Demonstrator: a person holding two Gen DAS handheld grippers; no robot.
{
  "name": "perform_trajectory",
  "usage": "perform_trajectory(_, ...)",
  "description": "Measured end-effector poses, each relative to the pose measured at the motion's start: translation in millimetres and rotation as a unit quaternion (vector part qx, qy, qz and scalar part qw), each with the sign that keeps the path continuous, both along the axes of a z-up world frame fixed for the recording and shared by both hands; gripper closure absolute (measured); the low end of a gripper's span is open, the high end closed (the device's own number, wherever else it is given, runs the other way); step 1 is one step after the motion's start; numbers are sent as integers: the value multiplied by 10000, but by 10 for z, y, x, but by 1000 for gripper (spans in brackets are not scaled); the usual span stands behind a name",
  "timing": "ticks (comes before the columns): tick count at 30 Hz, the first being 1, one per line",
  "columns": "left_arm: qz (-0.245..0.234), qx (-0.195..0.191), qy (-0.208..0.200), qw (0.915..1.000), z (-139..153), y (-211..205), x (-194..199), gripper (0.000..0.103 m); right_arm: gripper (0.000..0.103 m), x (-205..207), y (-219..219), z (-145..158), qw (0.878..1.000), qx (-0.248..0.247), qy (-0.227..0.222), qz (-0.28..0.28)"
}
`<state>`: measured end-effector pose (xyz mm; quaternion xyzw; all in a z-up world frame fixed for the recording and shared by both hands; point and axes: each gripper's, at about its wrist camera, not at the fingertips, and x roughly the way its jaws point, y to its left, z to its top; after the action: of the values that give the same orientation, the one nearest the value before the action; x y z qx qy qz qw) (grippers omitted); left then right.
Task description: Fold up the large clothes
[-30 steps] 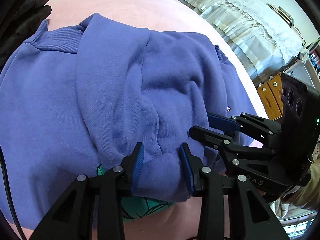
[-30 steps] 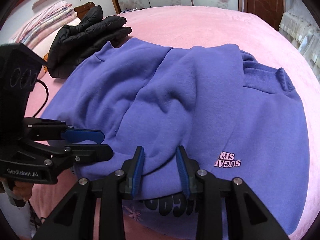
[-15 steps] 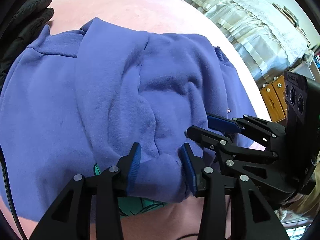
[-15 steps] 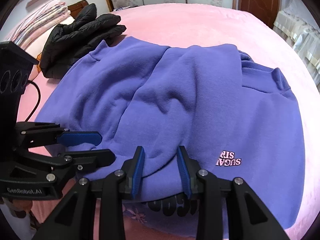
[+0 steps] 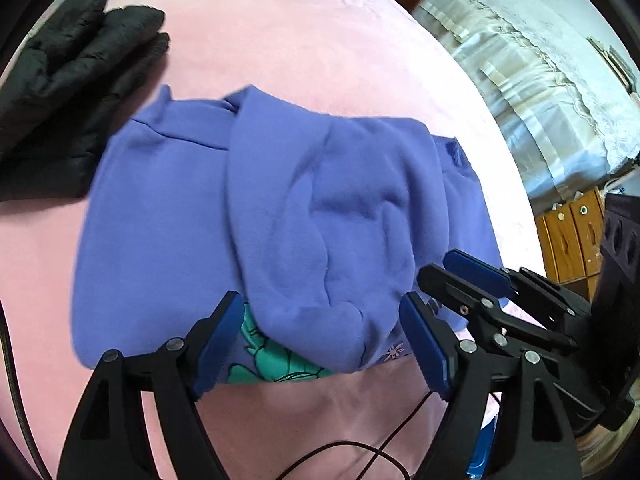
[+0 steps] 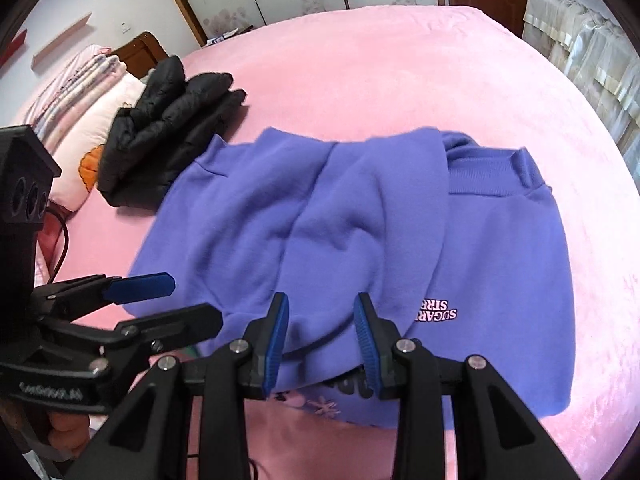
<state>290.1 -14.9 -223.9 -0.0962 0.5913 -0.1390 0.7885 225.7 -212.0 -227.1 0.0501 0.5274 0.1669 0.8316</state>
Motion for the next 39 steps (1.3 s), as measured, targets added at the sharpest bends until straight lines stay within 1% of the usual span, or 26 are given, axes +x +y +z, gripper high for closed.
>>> perform_trajectory(5,306,46,1,9995,158,173,-8,24,69,-31,93,159,9998,151,-28,100)
perform_trajectory(11,922,-179,-4,9956,302,495,-35,24,69,-9,249,278,9992,355,-17,196)
perform_trajectory(14,1141,-166,-37,9933,334,629,-50,24,69,8,352,336,9991,319,-50,270)
perform_trajectory(17,1352,-262,7,9905,305,767,-83,24,69,11,424,382,9992,263,-125,275)
perform_trajectory(21,1765,-503,211,9828,178,1014,-197,24,69,18,522,429,9991,183,-271,285)
perform_trajectory(25,2244,-736,486,9705,-20,1294,-366,24,69,12,633,467,9983,62,-439,376)
perform_trajectory(29,2559,-839,610,9611,-169,1493,-494,24,69,-8,719,488,9975,18,-580,395)
perform_trajectory(32,2776,-1001,664,9531,-329,1615,-581,24,70,-12,761,449,9975,-28,-626,339)
perform_trajectory(34,2857,-1166,706,9486,-457,1664,-617,24,72,-11,783,398,9976,-45,-626,299)
perform_trajectory(36,2918,-1351,727,9441,-608,1691,-644,24,81,-11,815,328,9978,-43,-598,279)
perform_trajectory(38,2979,-1474,807,9397,-743,1697,-654,24,83,-14,843,238,9981,-74,-545,276)
perform_trajectory(39,3022,-1618,831,9357,-833,1705,-666,24,85,-20,855,199,9982,-96,-521,282)
